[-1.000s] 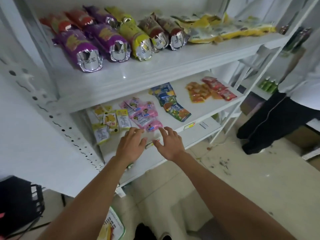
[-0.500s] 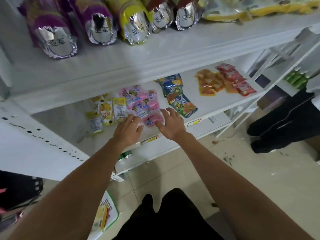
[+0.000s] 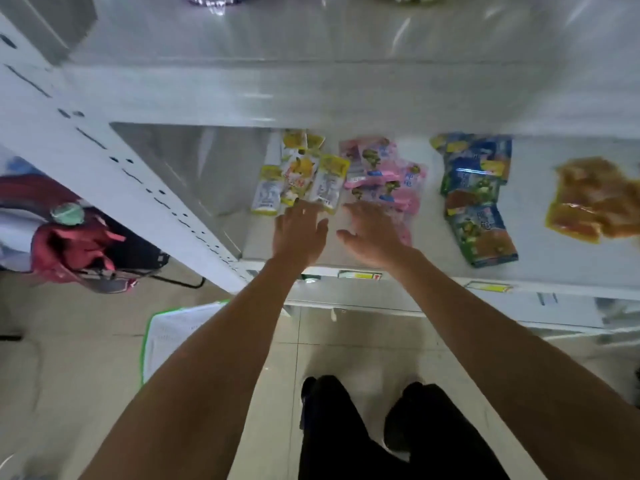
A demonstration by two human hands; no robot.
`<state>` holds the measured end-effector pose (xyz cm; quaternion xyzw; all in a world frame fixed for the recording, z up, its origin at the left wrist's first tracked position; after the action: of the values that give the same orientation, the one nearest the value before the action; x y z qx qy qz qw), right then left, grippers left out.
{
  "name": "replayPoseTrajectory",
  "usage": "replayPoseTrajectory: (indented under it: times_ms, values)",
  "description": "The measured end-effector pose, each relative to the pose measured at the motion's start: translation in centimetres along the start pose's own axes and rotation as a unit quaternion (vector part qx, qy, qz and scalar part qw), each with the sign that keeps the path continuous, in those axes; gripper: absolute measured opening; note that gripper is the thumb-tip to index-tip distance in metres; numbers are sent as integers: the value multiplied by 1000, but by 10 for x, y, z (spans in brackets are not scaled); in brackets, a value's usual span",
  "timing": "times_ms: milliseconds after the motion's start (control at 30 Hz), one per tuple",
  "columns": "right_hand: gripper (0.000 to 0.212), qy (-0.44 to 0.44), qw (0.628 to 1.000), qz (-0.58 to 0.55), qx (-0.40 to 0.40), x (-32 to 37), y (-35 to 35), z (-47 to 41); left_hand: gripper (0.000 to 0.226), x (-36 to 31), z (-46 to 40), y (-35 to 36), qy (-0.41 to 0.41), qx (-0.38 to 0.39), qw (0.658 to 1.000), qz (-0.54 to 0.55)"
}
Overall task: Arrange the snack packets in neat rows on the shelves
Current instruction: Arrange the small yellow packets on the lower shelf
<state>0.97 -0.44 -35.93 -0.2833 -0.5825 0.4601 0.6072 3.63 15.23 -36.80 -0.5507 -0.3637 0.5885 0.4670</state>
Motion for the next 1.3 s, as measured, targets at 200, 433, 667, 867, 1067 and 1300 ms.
replayPoseTrajectory:
  times_ms: [200,433,667,867,1067,1300]
  values:
    - [55,-107,990,52,-82,13,43,-48,34,42,-23,8,-58,-111,989,84]
    - [56,-183,939,199,-214,11,95,-83,36,91,-60,35,-81,-219,966,109]
    - [42,-234,897,212,-308,-4,117,-70,44,88,-66,61,-105,-257,960,21]
    - [55,-250,896,148,-335,-3,120,-69,42,89,-67,65,-106,-264,958,-20]
    - [53,-250,900,138,-328,-3,116,-77,37,82,-59,61,-125,-281,952,8]
    - [50,-251,909,125,-309,-4,113,-76,25,82,-62,62,-118,-347,930,-10]
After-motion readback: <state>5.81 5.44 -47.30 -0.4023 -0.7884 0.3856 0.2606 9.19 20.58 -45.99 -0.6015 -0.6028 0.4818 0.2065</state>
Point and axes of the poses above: each hand's wrist, its own z-axis away from the middle knuckle, its own y-axis out of the palm, x = y × z, the point moved 2 cm from there along -z, towards the middle knuckle, and after that the axes turned 10 degrees about -y, right-handed, at the moved point
